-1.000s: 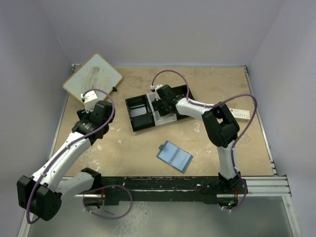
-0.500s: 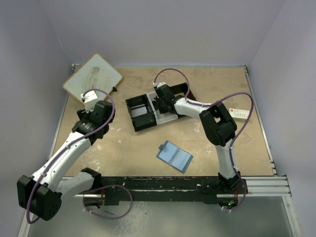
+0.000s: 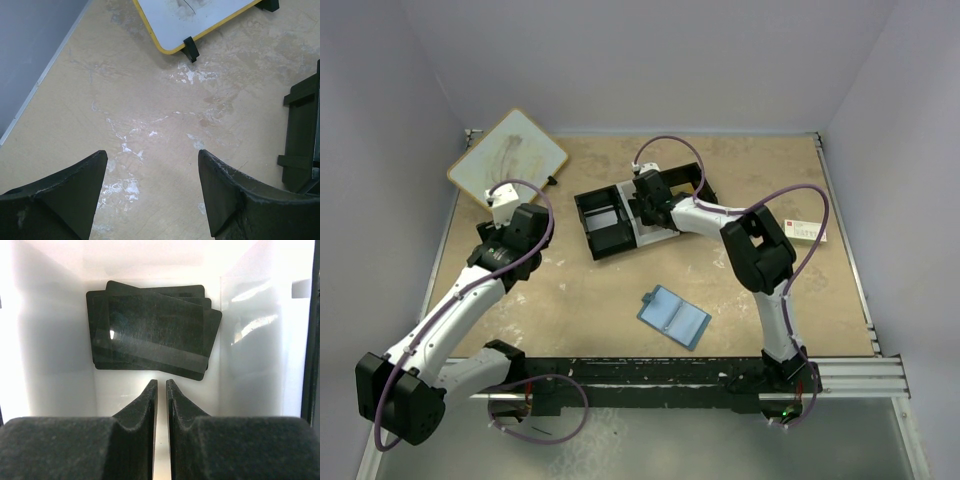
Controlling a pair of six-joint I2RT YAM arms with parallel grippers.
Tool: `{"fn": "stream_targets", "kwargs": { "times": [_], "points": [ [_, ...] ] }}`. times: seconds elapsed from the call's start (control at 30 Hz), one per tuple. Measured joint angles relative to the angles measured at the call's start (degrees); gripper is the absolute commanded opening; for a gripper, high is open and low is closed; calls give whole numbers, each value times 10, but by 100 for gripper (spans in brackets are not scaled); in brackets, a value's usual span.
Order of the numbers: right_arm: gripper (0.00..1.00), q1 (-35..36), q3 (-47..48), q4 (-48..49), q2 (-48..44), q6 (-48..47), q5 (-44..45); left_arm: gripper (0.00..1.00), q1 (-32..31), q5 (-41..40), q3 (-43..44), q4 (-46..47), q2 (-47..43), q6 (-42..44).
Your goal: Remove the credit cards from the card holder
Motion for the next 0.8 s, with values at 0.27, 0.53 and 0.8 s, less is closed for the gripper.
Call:
{"fn": "stream_targets", "kwargs": {
  "times": [0.27,0.53,0.8],
  "points": [
    [13,0,-2,1,-4,1,-10,71,0,0,0,0,1,0],
    [14,0,-3,1,-5,1,-6,70,0,0,0,0,1,0],
    [15,0,1,2,1,5,-3,70,0,0,0,0,0,0]
  ]
}}
